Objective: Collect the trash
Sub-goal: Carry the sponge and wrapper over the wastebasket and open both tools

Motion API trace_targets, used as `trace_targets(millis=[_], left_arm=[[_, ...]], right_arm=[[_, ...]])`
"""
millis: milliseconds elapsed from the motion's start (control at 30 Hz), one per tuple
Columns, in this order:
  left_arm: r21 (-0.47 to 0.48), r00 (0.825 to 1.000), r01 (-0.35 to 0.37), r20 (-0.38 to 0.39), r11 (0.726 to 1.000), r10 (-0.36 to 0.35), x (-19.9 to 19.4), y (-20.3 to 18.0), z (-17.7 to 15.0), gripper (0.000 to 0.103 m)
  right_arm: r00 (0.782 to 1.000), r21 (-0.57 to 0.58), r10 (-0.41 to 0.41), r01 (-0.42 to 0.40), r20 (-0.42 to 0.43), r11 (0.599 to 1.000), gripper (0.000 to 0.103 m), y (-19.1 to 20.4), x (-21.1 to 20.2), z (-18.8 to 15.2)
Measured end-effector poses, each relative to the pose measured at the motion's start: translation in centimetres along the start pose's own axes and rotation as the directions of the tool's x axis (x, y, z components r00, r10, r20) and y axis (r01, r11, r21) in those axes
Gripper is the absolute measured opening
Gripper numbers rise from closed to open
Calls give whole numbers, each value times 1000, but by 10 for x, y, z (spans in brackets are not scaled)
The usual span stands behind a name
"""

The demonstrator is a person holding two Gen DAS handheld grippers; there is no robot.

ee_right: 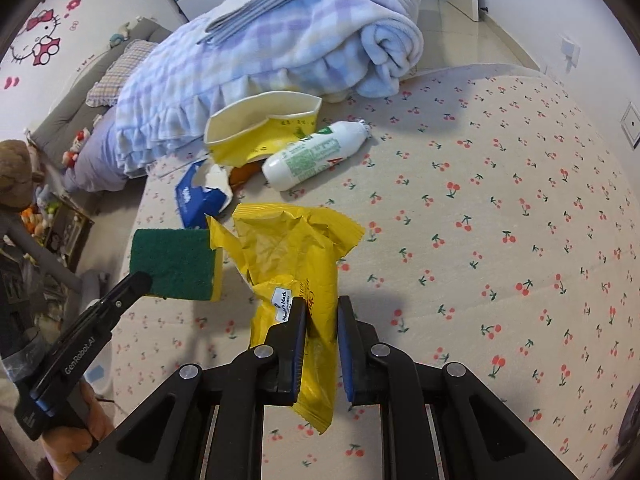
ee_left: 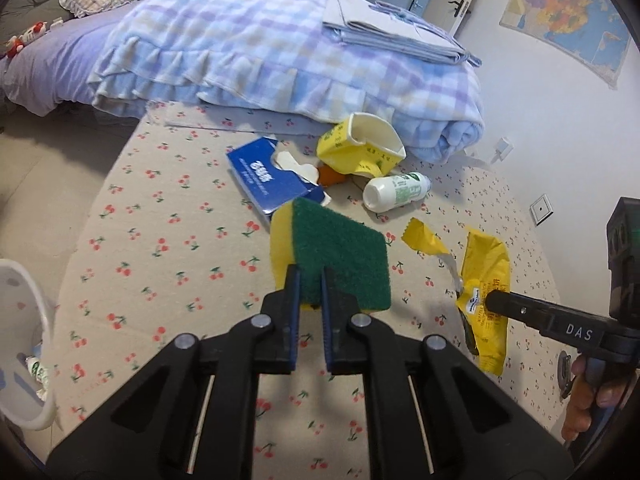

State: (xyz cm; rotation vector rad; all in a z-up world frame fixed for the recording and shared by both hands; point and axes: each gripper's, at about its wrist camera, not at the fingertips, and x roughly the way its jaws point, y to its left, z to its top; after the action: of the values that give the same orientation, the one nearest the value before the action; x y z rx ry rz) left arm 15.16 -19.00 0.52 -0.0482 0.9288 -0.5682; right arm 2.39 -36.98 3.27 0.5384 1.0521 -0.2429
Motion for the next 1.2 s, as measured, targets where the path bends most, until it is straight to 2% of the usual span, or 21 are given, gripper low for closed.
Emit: trace_targets(millis=[333,600,833,1200], left_arm=[[-56,997,-74,30,996,76,-50,50,-15,11],[-100,988,-139,60,985,145,-90,96,-28,11],[-162,976,-197,60,967,209,-115,143,-41,11],[-283,956,-275,25,919,294,-146,221,-63,12]], right_arm=[[999,-35,34,-33,13,999,16,32,-13,-12],[998,-106,70,-70,1,992,16,84,-9,-23],[994,-172,102,-105,-28,979,16,136,5,-33],[983,-244,164,-180,-87,953,16,213,36,-51]])
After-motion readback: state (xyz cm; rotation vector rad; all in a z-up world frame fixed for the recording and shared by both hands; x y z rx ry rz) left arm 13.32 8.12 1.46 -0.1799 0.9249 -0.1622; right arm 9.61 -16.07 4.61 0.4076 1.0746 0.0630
